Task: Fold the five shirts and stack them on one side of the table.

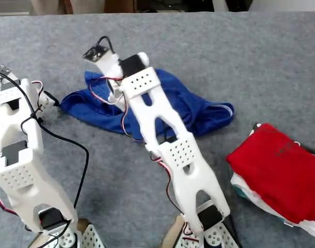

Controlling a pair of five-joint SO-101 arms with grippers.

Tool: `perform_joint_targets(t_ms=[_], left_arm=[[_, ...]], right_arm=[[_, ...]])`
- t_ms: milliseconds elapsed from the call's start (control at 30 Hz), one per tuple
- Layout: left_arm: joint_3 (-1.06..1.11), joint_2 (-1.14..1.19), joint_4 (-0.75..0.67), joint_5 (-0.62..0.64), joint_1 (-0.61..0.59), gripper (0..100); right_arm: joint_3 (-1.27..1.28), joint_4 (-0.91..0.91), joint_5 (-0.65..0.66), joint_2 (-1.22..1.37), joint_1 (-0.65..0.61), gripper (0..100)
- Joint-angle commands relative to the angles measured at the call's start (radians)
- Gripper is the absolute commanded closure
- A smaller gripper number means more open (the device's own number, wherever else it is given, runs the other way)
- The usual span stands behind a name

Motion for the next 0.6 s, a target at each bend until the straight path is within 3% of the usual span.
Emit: perform_joint_targets(t_ms=[0, 567], left_arm=[[-0.049, -0.008, -0.011, -0.003, -0.002, 74], [-0.049, -0.008, -0.011, -0.003, -0.002, 74]], right_arm=[[0.019, -0.005, -0.008, -0.082, -0.002, 81.8], [0.016, -0.071, -0.006, 0.067, 0.053, 81.8]])
